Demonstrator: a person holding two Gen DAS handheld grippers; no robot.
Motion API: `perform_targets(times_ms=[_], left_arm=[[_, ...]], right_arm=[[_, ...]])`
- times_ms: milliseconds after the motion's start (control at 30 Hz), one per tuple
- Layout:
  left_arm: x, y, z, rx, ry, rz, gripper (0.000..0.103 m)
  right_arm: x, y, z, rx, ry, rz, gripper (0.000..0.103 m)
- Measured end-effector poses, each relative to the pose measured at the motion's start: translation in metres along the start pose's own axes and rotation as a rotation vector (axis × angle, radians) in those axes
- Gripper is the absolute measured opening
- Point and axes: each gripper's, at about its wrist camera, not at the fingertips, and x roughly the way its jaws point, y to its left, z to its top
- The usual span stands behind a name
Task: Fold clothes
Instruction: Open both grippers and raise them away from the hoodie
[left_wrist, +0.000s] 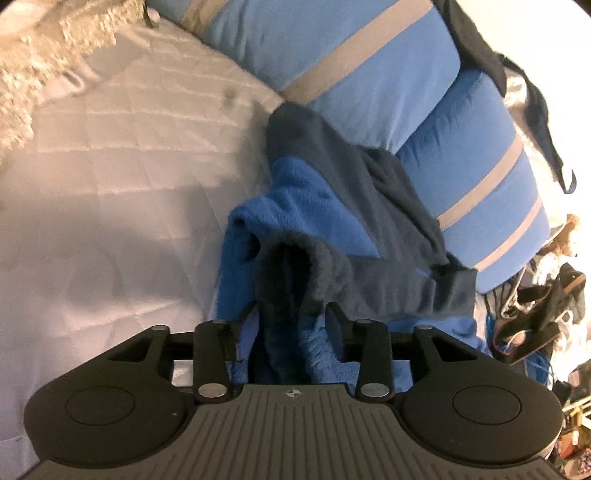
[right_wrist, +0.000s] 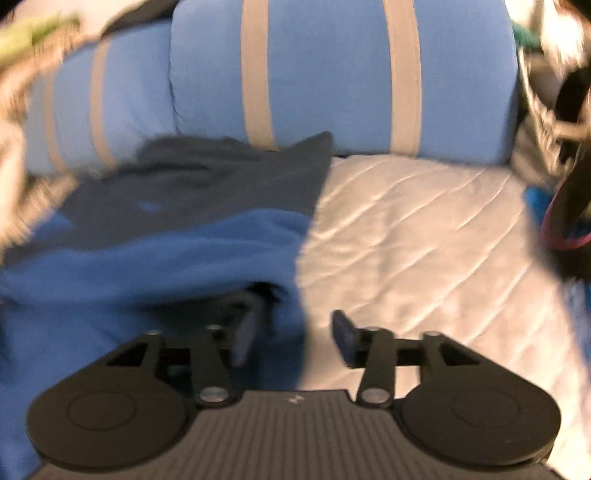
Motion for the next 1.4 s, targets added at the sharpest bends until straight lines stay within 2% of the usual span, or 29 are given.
perform_targets(times_ms=[33,100,200,400,467,567,600,667,733,1067,1267,1400], left_arm=[[-0.007,-0.002,0.001,0.003,-0.017,-0.003,0.054],[-0.023,-0.005,0.002,0.01,-0.054,-0.011,0.059],[-0.049,-0.017,0.004,0.06,-0.09,-0.012,0.062],[-0.114,-0.051,0.006,0.263,-0.205,0.043,0.07],[-0.131,-0.061,0.005,0.293,-0.242,0.045,0.072],[-0.154,-0.075,0.002,0.312,-0.293,0.007,0.075],[-0.159,-0.081,0.0,0.316,-0.304,-0.001,0.075],[-0.168,-0.092,-0.004,0.327,-0.32,-0.02,0.076],[-0.173,-0.102,-0.008,0.345,-0.328,-0.044,0.076],[-0.218,-0.167,-0.025,0.543,-0.489,-0.078,0.077],[-0.24,-0.182,-0.026,0.562,-0.559,-0.106,0.078],[-0.257,-0.184,-0.022,0.545,-0.614,-0.109,0.079]], right_arm=[[0.003,0.004,0.0,-0.043,0.012,-0.037,0.072],[0.013,0.01,-0.002,-0.109,0.03,-0.074,0.074],[0.028,0.014,-0.008,-0.187,0.041,-0.127,0.066],[0.029,-0.022,-0.009,-0.016,0.027,-0.082,0.068],[0.026,-0.025,-0.009,-0.013,0.026,-0.086,0.076],[0.014,-0.022,-0.007,-0.051,0.018,-0.114,0.085],[0.006,-0.021,-0.005,-0.059,0.006,-0.125,0.088],[-0.009,-0.019,0.0,-0.073,-0.022,-0.143,0.099],[-0.033,-0.02,0.007,-0.076,-0.071,-0.152,0.103],[-0.164,-0.019,0.042,-0.122,-0.317,-0.228,0.103],[-0.232,-0.027,0.061,-0.054,-0.488,-0.268,0.103],[-0.263,-0.029,0.07,-0.062,-0.576,-0.342,0.103]])
